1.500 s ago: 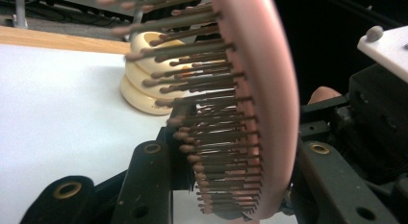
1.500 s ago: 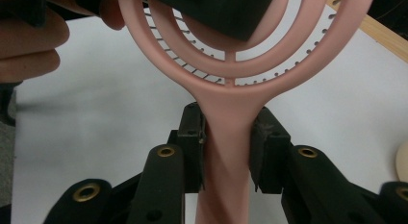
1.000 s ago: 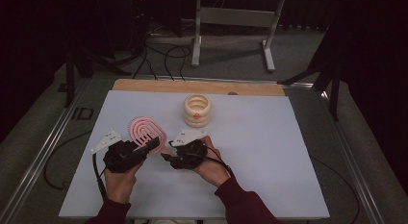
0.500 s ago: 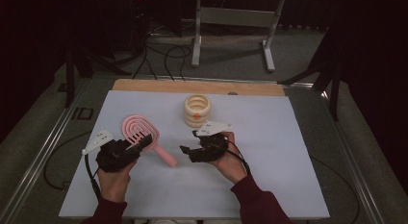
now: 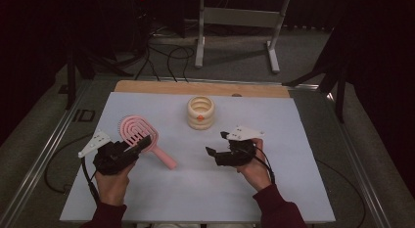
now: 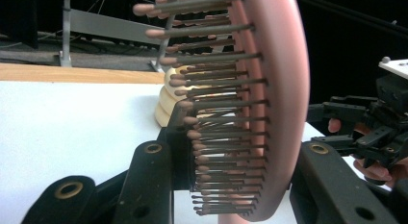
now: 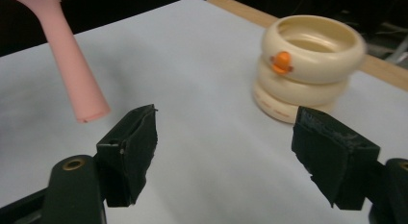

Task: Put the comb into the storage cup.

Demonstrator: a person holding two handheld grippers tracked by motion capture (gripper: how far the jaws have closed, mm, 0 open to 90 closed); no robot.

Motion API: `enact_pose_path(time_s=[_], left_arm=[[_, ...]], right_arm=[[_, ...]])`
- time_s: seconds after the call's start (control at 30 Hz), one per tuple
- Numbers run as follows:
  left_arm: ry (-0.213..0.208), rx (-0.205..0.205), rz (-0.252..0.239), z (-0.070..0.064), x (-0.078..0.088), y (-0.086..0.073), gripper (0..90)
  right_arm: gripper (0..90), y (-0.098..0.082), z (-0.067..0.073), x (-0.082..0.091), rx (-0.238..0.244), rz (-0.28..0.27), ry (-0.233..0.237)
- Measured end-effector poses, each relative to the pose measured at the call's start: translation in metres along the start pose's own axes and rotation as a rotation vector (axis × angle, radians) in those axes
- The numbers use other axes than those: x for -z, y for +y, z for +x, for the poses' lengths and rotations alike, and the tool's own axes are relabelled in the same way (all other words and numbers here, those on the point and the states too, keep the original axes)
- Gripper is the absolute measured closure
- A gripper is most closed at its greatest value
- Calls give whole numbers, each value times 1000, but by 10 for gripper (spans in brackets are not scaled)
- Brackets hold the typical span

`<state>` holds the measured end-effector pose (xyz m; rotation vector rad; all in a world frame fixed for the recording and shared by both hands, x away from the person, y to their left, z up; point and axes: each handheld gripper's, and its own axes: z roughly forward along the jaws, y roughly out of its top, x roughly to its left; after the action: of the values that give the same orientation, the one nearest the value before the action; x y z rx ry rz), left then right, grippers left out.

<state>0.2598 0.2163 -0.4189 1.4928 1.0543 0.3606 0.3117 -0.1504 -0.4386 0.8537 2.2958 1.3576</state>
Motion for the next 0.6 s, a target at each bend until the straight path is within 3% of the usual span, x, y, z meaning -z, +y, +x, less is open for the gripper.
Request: enact_pose_path(time_s=[0.23,0.6], left_arm=[[7,-3,3,1,1,1,642],[23,-11,18,2,0,2,642]], right_arm=[[203,-15,-9,22,14,-17,-77],[147,-45,-29,52,-46,-39,-133]])
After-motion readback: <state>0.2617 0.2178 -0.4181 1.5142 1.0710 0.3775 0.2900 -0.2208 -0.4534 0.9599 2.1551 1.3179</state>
